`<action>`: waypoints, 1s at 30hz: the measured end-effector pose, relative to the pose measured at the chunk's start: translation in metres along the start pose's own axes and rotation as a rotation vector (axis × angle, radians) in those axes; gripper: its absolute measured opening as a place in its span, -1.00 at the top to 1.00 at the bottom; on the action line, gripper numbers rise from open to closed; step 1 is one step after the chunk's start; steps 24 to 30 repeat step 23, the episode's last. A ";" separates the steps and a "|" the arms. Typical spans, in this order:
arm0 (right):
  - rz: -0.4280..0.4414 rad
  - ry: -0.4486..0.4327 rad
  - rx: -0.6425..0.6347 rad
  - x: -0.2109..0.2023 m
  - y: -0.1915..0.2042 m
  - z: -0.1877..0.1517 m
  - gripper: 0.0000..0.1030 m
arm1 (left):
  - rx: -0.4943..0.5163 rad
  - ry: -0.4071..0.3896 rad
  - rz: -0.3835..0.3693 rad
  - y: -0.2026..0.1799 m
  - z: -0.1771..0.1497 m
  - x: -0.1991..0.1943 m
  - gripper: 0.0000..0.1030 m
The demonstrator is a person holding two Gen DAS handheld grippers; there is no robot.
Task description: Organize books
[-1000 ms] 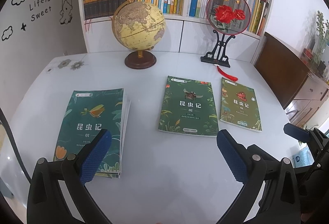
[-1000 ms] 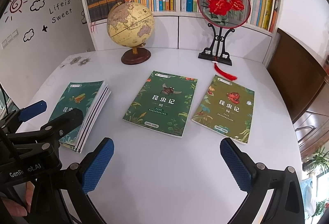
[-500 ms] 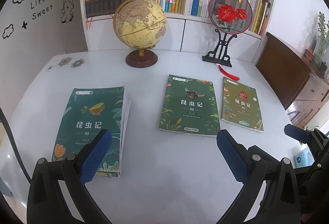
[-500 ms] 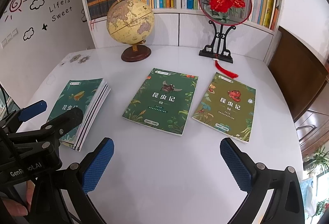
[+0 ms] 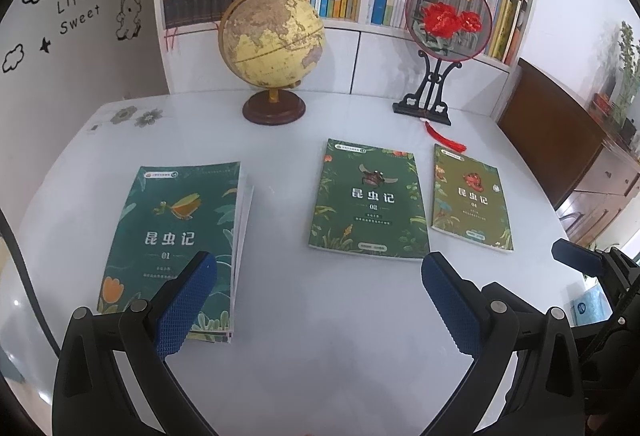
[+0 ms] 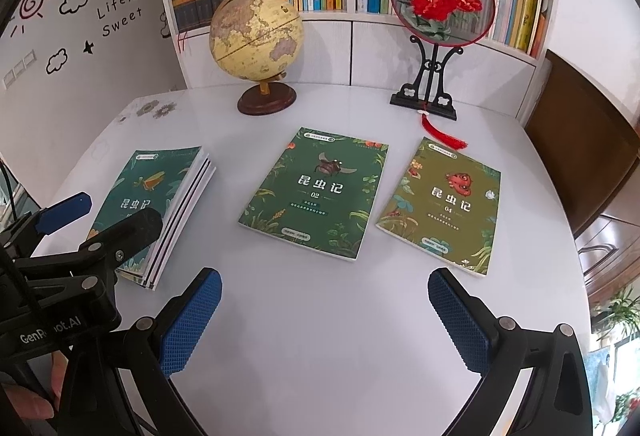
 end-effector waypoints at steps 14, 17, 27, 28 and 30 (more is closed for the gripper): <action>0.004 0.019 0.001 0.007 -0.005 0.000 -1.00 | 0.006 0.027 -0.004 -0.007 0.000 0.011 -0.98; 0.007 0.024 0.010 0.009 -0.008 -0.001 -1.00 | 0.014 0.009 0.010 -0.011 -0.001 0.009 -0.98; 0.009 0.038 0.000 0.013 -0.015 -0.001 -1.00 | 0.051 -0.024 0.055 -0.021 0.002 0.008 -0.98; 0.009 0.038 0.000 0.013 -0.015 -0.001 -1.00 | 0.051 -0.024 0.055 -0.021 0.002 0.008 -0.98; 0.009 0.038 0.000 0.013 -0.015 -0.001 -1.00 | 0.051 -0.024 0.055 -0.021 0.002 0.008 -0.98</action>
Point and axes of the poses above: each gripper's, at about its wrist camera, not at the fingertips, and x roughly the way its jaws point, y to its left, z to its top, the point moved 3 cm from there along x, roughly the way its jaws point, and after that the axes turned 1 degree about -z, right-handed, at the moved point
